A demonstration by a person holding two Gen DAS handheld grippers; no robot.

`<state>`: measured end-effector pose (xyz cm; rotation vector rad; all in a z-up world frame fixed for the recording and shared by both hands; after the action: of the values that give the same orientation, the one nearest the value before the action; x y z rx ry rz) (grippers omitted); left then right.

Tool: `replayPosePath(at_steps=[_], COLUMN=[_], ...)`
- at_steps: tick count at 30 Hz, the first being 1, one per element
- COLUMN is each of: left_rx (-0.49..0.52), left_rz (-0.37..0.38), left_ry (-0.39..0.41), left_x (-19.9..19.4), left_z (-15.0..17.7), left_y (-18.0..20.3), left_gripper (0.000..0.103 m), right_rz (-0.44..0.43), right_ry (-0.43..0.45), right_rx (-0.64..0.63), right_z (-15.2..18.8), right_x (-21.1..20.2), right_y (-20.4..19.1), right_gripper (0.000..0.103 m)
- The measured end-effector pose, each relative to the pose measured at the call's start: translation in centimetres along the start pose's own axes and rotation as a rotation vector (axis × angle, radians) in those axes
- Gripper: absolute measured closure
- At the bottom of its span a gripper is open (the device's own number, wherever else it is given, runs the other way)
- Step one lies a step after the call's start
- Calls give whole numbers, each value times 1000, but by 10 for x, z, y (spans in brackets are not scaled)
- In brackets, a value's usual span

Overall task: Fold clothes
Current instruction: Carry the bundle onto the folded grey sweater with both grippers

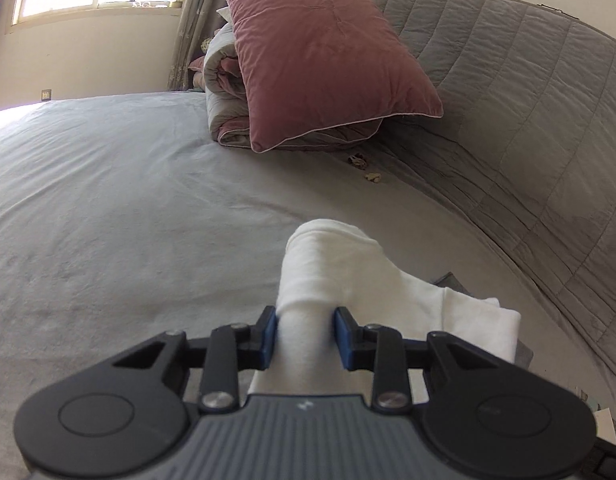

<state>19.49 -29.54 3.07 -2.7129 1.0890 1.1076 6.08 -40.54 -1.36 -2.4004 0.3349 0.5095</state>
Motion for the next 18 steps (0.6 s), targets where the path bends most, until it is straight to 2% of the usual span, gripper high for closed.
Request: replayPosePath(at_steps=[5, 10, 14, 18], left_rx=[88, 163, 206, 260], left_rz=[86, 159, 198, 221], left_ry=[-6, 0, 1, -2], left_x=[38, 68, 90, 112], left_z=[-16, -21, -21, -19], left_y=[51, 92, 111, 127], left_gripper=[72, 72, 72, 72], right_rz=[144, 256, 305, 323], right_ry=[132, 217, 239, 219], right_rx=[7, 3, 30, 81], right_z=[-18, -26, -30, -27], right_x=[-9, -14, -15, -11], right_y=[27, 45, 59, 71], right_gripper=[59, 59, 59, 59])
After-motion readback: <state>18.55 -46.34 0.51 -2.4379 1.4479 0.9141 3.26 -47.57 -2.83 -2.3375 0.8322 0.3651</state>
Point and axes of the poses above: each gripper's, at about its wrist camera, not at the fingertips, and x roughly the way its jaws point, y to its right, z to its underside, the point moved 4 cm from there along x, roughly the way its jaws point, and after that the axes turned 4 degrees about -y, right-handed, at the moved point
